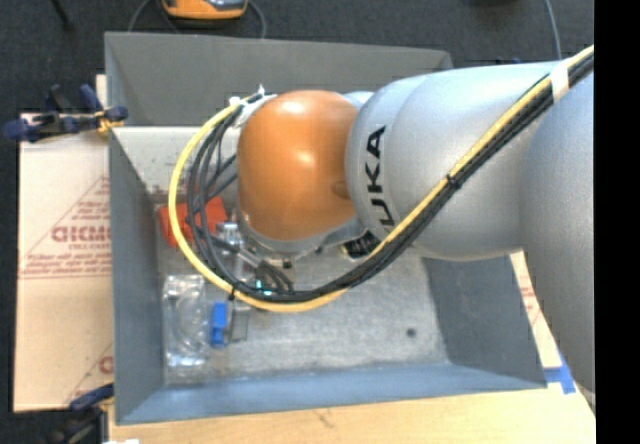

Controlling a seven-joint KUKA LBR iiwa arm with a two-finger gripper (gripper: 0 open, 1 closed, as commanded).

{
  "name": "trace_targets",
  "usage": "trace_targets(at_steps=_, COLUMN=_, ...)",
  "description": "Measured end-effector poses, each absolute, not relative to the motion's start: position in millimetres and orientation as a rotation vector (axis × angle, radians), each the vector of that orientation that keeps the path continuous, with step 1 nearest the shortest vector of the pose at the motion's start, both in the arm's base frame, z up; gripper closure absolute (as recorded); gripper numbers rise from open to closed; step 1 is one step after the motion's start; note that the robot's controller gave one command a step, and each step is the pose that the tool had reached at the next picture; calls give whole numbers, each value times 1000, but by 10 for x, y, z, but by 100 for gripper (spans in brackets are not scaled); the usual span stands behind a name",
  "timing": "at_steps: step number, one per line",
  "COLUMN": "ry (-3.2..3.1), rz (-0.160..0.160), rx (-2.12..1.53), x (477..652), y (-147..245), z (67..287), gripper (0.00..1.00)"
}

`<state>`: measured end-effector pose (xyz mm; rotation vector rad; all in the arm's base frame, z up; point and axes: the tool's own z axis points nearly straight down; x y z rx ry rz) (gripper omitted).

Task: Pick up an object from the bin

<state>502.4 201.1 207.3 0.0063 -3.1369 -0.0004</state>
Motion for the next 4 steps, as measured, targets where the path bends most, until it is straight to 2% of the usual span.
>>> trace_targets(at_steps=1, ry=-3136, rz=2, rx=22, x=5028, y=1768, z=770, gripper=0)
trace_targets(at_steps=2, ry=-3143, rz=-3, rx=15, x=5050, y=1775, z=816, gripper=100)
trace_targets(at_steps=3, ry=-3152, rz=-7, rx=-36, x=5247, y=1796, z=1621, gripper=100)
trace_targets(at_steps=4, ry=-3153, rz=-3, rx=15, x=5294, y=1817, z=2335, gripper=100)
